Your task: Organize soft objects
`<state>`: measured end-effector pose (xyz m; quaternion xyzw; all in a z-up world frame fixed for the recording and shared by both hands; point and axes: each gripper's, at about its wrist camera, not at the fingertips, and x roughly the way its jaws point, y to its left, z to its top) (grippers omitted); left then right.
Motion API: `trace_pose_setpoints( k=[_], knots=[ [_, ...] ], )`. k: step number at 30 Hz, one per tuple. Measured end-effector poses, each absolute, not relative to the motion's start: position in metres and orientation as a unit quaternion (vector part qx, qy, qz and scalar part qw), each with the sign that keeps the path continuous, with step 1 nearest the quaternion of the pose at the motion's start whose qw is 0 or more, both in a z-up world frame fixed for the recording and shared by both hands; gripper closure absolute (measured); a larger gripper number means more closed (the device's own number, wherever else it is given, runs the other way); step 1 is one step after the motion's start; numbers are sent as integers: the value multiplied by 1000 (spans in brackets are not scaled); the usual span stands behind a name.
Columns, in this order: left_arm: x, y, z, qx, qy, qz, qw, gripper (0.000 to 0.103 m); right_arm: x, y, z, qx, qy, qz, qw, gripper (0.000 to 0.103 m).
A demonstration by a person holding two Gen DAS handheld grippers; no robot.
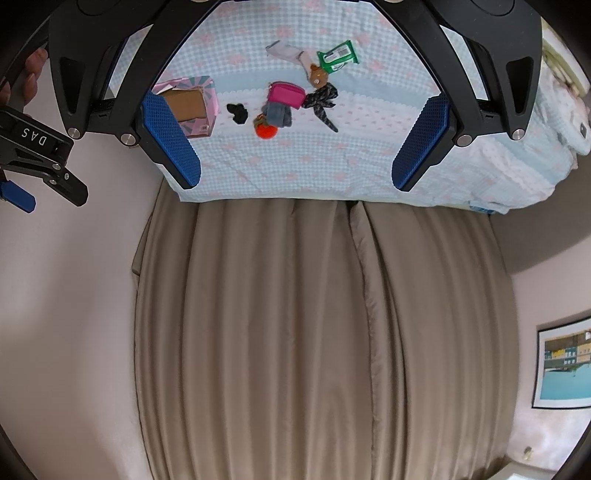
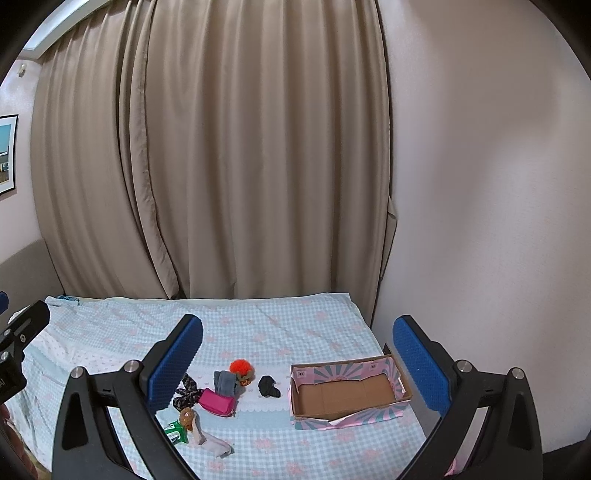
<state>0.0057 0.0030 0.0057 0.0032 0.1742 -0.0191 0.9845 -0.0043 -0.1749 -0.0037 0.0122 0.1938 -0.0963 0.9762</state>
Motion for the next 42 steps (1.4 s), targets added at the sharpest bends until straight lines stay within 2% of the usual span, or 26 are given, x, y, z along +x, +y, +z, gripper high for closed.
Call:
trace_pose_setpoints(
  k=[42],
  knots=[
    [18, 5, 1, 5, 173, -17, 985, 0, 2, -174, -2, 16, 200, -96, 975, 0]
  ],
)
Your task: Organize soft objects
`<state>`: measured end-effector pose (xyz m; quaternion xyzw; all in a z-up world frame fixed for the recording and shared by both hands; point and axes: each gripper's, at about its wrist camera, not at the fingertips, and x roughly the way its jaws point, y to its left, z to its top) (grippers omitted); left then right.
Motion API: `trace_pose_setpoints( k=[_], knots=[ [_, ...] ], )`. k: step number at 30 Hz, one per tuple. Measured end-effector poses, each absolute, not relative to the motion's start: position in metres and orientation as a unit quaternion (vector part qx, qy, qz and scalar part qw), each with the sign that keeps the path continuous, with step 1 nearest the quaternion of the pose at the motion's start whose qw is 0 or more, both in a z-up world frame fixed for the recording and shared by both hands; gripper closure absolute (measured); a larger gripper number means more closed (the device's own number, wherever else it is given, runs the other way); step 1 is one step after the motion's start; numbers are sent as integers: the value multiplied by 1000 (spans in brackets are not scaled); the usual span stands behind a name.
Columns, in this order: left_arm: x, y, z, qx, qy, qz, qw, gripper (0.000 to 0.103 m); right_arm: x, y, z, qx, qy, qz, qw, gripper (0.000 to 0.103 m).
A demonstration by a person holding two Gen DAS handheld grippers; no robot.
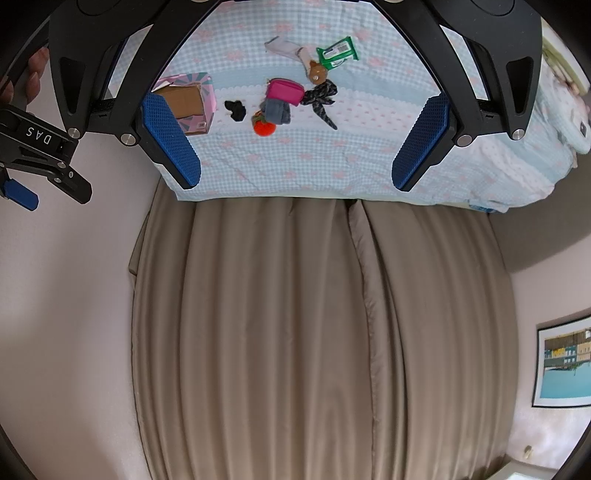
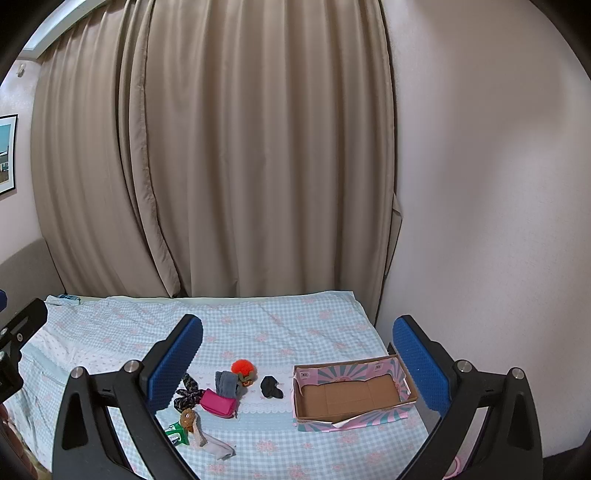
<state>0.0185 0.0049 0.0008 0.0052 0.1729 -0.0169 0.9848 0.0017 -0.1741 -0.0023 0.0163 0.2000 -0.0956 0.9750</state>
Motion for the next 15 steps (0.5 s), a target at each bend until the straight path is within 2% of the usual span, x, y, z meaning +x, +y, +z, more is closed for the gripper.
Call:
trace_pose_setpoints(
  k=[15],
  knots=[
    [20, 5, 1, 4, 177, -8, 984, 0, 3, -179, -2, 18, 208, -84, 974, 0]
  ],
)
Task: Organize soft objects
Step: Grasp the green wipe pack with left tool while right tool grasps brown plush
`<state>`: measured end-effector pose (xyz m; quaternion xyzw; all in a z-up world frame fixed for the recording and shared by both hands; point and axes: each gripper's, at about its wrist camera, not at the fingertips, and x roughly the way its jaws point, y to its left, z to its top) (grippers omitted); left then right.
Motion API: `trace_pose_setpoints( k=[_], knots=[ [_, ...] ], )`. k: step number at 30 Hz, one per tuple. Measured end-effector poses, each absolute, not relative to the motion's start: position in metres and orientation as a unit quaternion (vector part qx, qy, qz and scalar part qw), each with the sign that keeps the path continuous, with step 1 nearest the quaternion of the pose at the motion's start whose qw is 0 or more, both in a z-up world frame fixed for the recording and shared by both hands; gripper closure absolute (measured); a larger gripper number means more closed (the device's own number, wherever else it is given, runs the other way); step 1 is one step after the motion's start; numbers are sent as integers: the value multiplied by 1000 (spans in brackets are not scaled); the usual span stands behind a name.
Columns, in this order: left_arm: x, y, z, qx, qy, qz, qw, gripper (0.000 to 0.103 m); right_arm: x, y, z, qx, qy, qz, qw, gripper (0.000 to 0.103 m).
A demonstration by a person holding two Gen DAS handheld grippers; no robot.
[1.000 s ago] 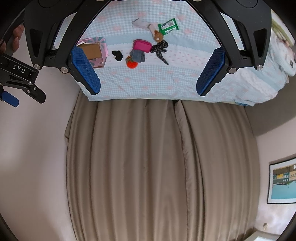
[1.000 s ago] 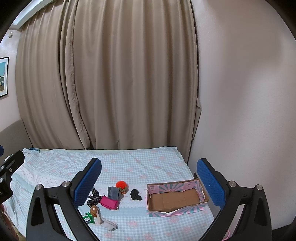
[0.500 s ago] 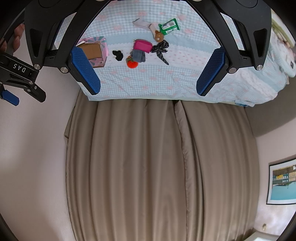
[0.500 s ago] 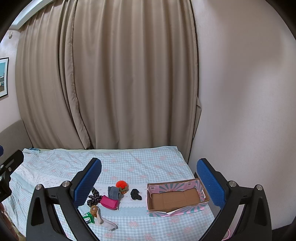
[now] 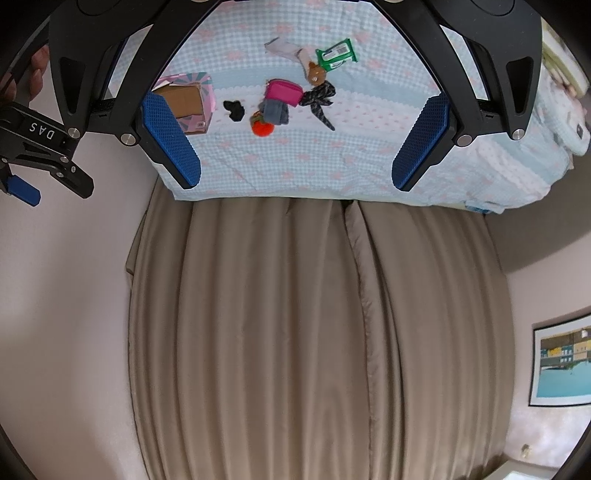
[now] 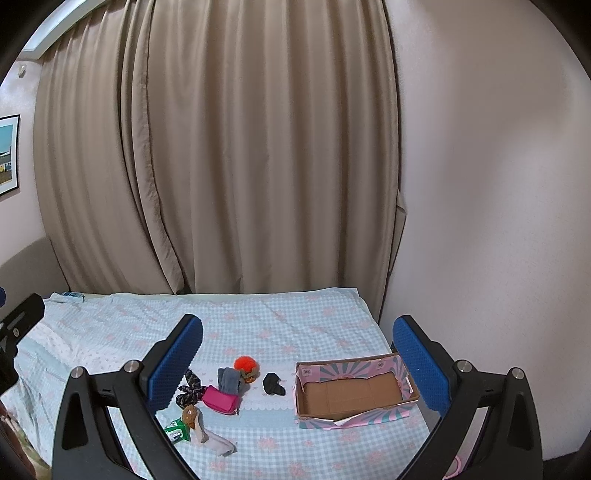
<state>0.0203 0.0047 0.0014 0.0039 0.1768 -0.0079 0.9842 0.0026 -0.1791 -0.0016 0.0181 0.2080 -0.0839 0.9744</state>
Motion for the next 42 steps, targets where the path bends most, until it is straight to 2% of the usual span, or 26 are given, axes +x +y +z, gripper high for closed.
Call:
trace_pose_setpoints(
  k=[7, 18, 28, 35, 42],
  knots=[
    [29, 32, -23, 4, 204, 28, 979, 0, 14, -172, -18, 15, 229, -32, 973, 0],
    [63, 111, -137, 48, 289, -63, 954, 0, 50, -94, -100, 30, 285, 14, 958, 0],
    [126, 157, -265, 99, 379, -181, 902, 0, 111, -12, -206, 46, 349, 32, 935, 0],
    [173, 156, -356, 126, 412, -232, 872, 2, 153, 8, -296, 36, 403, 38, 914, 1],
    [205, 140, -444, 137, 443, -258, 847, 10, 203, 15, -390, 35, 456, 73, 886, 15]
  ],
)
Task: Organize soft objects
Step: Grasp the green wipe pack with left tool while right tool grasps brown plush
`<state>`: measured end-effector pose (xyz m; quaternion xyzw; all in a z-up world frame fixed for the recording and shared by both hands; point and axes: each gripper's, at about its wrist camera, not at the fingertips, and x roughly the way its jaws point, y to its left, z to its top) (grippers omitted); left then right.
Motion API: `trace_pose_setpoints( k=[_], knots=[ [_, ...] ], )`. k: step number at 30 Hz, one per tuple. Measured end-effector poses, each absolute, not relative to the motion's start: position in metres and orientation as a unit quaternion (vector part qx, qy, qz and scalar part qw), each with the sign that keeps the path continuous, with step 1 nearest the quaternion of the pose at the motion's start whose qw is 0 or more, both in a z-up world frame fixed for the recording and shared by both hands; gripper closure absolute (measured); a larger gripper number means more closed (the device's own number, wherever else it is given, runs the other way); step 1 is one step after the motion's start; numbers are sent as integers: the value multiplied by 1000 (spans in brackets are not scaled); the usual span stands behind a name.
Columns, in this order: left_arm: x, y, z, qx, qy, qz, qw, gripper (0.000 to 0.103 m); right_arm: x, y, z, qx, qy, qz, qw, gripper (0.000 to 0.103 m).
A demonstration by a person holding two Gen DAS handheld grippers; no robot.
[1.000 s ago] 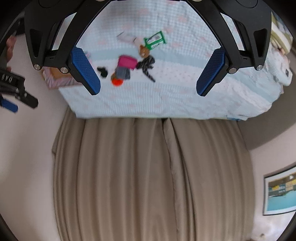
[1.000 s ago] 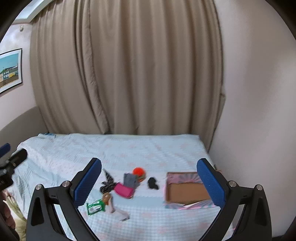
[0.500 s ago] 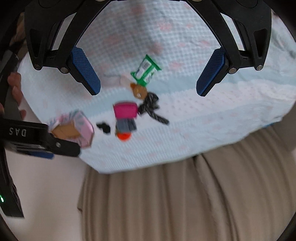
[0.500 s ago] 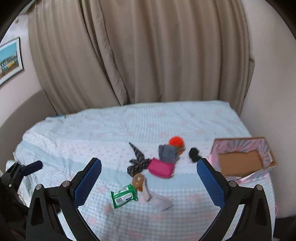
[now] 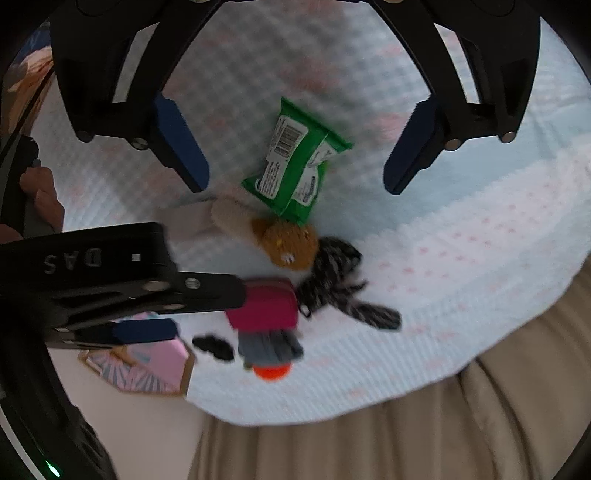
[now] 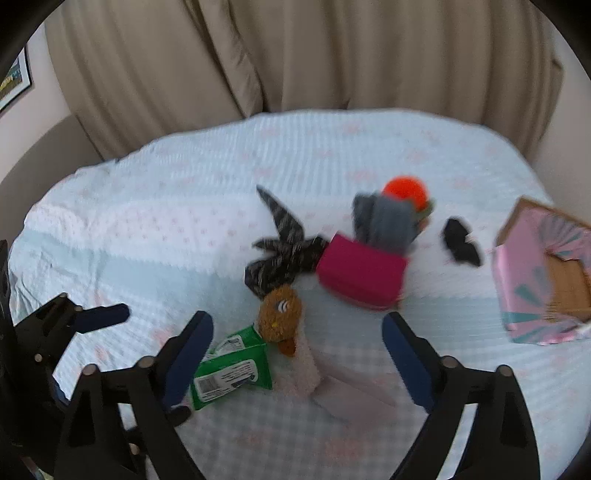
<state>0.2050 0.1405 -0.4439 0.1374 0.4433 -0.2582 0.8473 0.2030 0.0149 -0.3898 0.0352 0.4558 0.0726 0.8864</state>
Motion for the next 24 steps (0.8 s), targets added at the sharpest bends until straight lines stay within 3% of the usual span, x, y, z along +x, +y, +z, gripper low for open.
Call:
trace_pose_setpoints(
  k=[3, 6, 11, 14, 18, 24],
  knots=[
    [215, 134, -477, 146, 452, -259, 841, 14, 220, 16, -423, 35, 468, 81, 879, 17],
    [225, 134, -501, 147, 460, -262, 836, 18, 232, 15, -449, 43, 484, 96, 869, 30],
    [233, 131, -532, 154, 473, -277, 822, 30, 247, 21, -476, 49, 495, 123, 859, 35],
    [237, 130, -544, 159, 484, -280, 814, 46, 256, 27, -489, 54, 503, 135, 852, 46],
    [239, 130, -544, 159, 485, -286, 811, 55, 263, 31, -496, 73, 511, 154, 842, 65],
    [243, 137, -538, 148, 491, -285, 809, 62, 264, 35, -494, 64, 514, 154, 842, 69]
  ],
)
